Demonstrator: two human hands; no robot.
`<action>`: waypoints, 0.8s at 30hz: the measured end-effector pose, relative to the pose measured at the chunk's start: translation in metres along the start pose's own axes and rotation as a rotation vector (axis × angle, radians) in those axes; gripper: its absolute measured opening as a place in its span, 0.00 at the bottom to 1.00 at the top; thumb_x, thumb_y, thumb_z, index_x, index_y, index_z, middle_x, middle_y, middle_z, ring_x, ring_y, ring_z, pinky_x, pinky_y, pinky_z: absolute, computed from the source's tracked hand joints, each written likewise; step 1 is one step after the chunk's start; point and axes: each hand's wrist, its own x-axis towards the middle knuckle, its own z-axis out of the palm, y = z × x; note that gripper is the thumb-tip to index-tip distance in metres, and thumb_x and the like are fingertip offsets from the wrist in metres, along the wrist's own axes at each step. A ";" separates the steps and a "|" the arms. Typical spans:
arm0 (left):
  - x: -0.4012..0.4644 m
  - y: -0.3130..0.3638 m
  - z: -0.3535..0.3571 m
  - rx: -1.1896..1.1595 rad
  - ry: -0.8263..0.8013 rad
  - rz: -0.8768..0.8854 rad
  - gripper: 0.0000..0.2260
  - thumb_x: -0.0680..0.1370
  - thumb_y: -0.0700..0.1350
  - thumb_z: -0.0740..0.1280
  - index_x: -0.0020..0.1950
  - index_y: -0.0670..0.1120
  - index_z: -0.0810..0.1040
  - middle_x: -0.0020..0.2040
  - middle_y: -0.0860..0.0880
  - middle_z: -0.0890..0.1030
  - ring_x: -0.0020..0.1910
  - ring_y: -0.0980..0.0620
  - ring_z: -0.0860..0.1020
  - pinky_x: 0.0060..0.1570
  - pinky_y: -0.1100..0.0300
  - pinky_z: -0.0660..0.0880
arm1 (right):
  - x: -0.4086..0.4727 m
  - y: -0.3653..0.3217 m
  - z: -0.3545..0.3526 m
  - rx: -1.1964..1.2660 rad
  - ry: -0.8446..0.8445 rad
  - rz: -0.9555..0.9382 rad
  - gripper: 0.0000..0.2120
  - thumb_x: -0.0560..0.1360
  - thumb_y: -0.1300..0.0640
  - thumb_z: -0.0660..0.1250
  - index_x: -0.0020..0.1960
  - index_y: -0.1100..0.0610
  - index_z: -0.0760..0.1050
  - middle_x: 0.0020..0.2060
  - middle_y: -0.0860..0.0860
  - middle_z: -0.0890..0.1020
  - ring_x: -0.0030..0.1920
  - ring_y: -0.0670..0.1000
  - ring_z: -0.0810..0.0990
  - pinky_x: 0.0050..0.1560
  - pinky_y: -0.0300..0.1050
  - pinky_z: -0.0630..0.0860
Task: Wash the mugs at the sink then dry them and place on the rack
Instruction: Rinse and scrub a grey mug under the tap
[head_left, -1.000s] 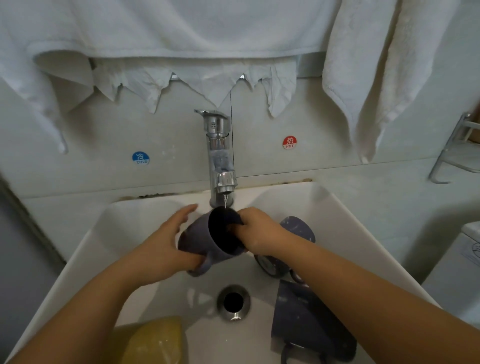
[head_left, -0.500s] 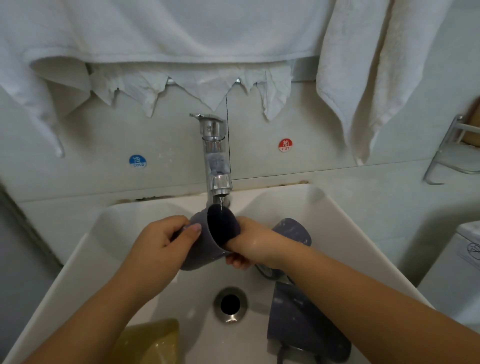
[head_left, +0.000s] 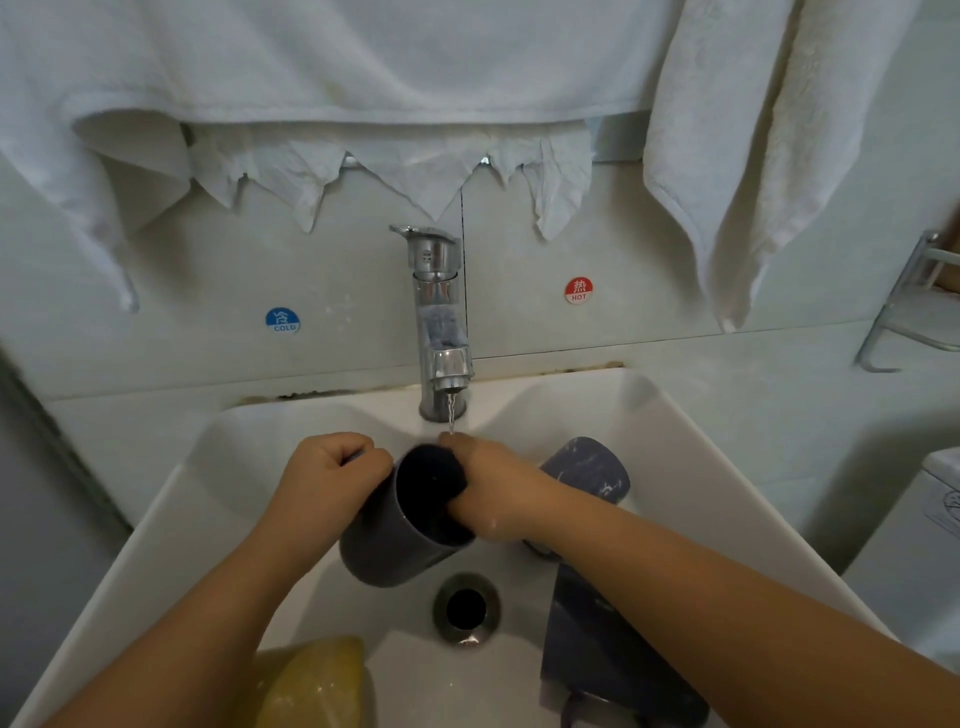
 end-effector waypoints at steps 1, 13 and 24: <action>0.000 0.000 0.001 -0.022 -0.021 -0.021 0.15 0.70 0.37 0.66 0.26 0.39 0.64 0.28 0.45 0.62 0.30 0.50 0.62 0.34 0.55 0.63 | 0.000 -0.001 -0.001 -0.002 0.025 -0.014 0.11 0.75 0.61 0.66 0.57 0.57 0.76 0.49 0.54 0.80 0.51 0.55 0.78 0.47 0.43 0.72; -0.007 -0.002 0.006 -0.038 -0.029 -0.016 0.22 0.72 0.58 0.71 0.62 0.54 0.71 0.56 0.58 0.76 0.51 0.63 0.77 0.43 0.71 0.73 | -0.002 0.001 -0.012 0.374 -0.028 0.245 0.08 0.79 0.65 0.56 0.46 0.61 0.73 0.30 0.54 0.75 0.24 0.46 0.73 0.25 0.37 0.69; -0.009 -0.015 0.009 0.395 -0.160 0.301 0.39 0.61 0.44 0.82 0.62 0.62 0.63 0.65 0.59 0.65 0.56 0.70 0.68 0.48 0.81 0.64 | 0.004 0.002 -0.009 -0.033 0.140 0.154 0.09 0.76 0.64 0.62 0.53 0.62 0.77 0.44 0.58 0.80 0.40 0.55 0.80 0.36 0.41 0.73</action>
